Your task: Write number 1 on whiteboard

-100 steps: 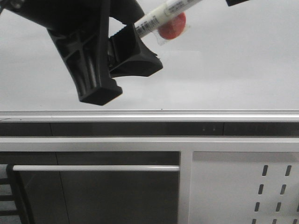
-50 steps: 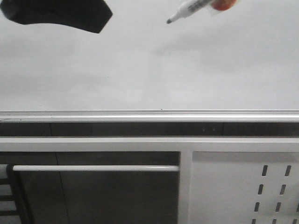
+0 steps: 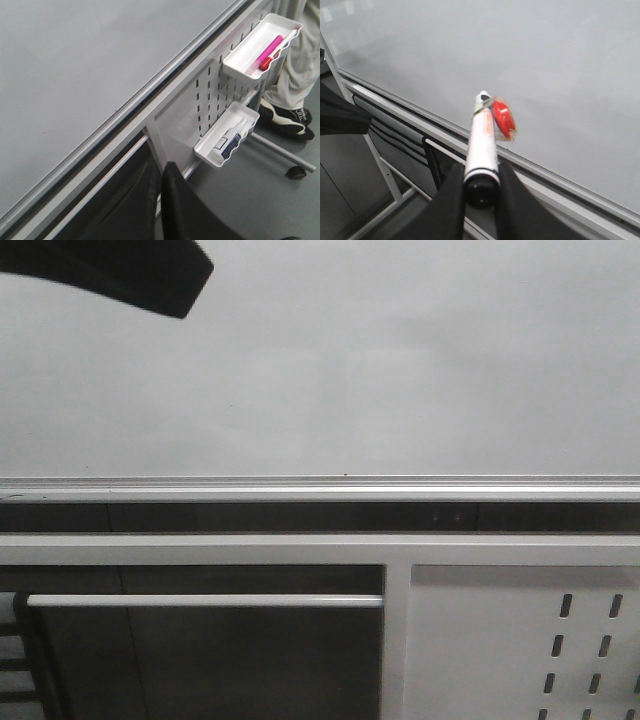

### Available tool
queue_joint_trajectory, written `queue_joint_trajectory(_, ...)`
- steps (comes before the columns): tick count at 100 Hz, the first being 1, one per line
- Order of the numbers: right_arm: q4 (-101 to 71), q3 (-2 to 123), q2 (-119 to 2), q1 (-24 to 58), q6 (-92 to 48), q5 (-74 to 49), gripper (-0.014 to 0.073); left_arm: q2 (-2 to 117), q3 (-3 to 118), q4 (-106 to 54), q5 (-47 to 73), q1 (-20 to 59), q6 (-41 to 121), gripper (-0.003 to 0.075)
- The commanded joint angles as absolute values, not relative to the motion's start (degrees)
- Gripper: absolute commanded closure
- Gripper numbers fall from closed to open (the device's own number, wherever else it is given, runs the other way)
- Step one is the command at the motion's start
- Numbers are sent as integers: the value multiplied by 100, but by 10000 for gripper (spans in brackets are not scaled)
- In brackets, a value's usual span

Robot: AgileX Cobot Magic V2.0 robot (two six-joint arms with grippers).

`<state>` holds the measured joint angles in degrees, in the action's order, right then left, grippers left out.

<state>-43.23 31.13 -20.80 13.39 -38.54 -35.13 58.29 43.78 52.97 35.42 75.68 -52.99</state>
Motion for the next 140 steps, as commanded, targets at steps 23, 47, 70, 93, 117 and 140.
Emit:
queue_joint_trajectory(23,-4449,3195,-1816,1337,-3933,-3179,654,5588,4529,5972,3502,7765,-5652,738)
queue_joint_trajectory(47,-4449,3195,-1816,1337,-3933,-3154,655,5613,4529,6016,3500,7765,-5652,738)
queue_joint_trajectory(70,-4449,3195,-1816,1337,-3933,-2991,655,5613,4529,6016,3500,7765,-5652,738)
queue_joint_trajectory(93,-4329,3195,-1827,1337,-3956,-2872,655,5582,4529,5986,3348,7403,-5652,738)
queue_joint_trajectory(117,-4201,3195,-1827,1337,-3969,-2872,655,5311,4529,5986,3043,6009,-5652,738)
queue_joint_trajectory(140,-4146,3195,-1827,1337,-3969,-2819,654,4535,4529,5986,3043,4685,-5652,738)
